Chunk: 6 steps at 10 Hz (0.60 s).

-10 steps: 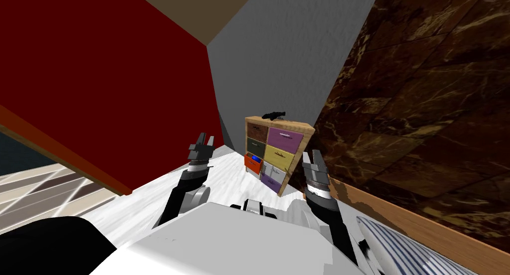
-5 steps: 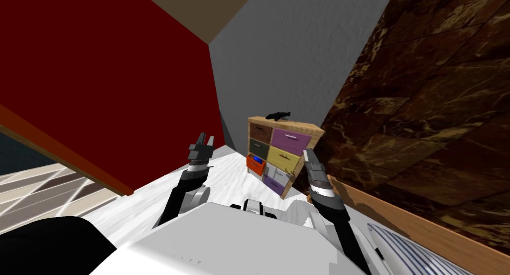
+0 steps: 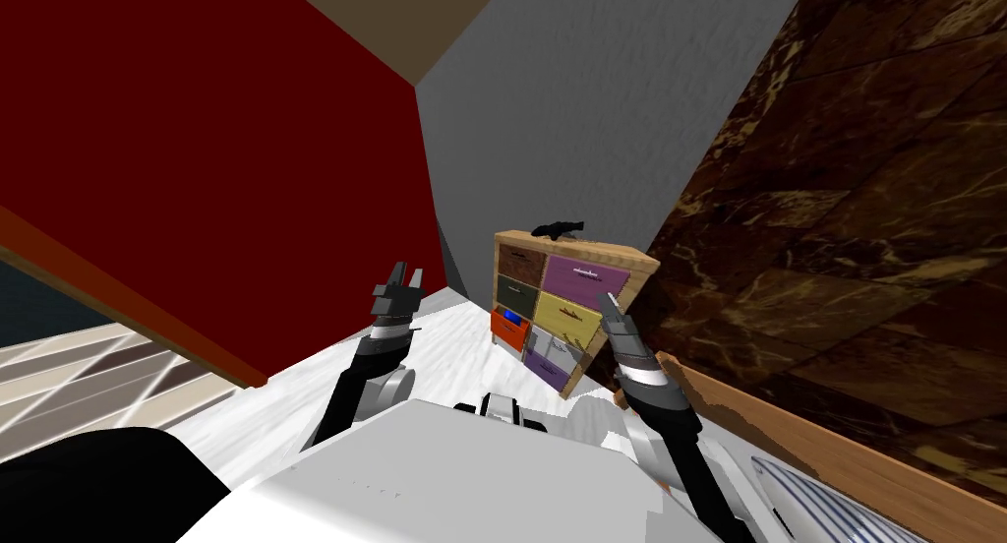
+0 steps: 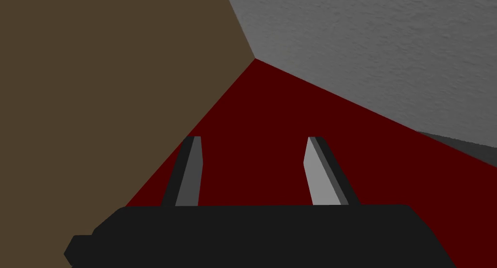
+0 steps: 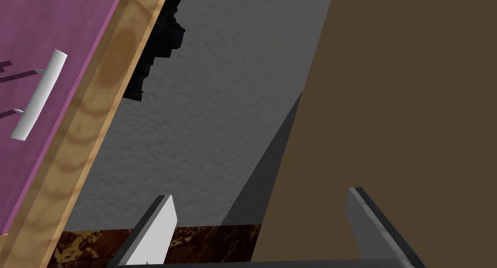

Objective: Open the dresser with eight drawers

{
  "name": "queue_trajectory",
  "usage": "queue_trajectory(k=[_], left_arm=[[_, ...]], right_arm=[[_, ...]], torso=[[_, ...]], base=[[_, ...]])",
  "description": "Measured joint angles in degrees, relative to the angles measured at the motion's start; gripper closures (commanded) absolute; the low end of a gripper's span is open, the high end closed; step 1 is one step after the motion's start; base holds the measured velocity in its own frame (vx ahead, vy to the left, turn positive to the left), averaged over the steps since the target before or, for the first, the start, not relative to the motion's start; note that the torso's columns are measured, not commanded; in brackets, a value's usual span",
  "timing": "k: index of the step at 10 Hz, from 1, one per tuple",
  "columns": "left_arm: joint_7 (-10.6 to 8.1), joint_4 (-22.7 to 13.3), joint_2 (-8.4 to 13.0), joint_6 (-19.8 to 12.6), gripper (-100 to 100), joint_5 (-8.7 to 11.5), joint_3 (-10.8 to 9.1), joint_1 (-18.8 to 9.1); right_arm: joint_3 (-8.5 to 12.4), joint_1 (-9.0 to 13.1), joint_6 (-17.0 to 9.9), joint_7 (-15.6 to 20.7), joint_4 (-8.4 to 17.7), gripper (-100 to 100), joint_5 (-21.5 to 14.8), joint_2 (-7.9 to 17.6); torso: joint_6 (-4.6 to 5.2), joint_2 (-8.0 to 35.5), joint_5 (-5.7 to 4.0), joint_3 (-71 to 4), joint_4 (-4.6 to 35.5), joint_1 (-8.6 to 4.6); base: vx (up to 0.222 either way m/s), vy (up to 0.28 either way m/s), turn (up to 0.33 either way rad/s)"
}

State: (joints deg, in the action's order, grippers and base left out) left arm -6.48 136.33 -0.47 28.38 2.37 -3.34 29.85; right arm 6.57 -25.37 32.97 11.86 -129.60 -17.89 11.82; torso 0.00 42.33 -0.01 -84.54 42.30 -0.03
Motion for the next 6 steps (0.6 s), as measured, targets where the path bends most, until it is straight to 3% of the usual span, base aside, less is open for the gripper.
queue_trajectory(k=[6], left_arm=[[0.00, 0.00, 0.00, 0.00, 0, 0.00, 0.00, 0.00]], right_arm=[[4.63, 2.03, 0.19, 3.81, -0.20, -100, -9.31, 1.35]], torso=[[0.00, -0.01, 0.00, -0.01, -0.01, -0.01]], base=[[0.043, 0.076, 0.020]])
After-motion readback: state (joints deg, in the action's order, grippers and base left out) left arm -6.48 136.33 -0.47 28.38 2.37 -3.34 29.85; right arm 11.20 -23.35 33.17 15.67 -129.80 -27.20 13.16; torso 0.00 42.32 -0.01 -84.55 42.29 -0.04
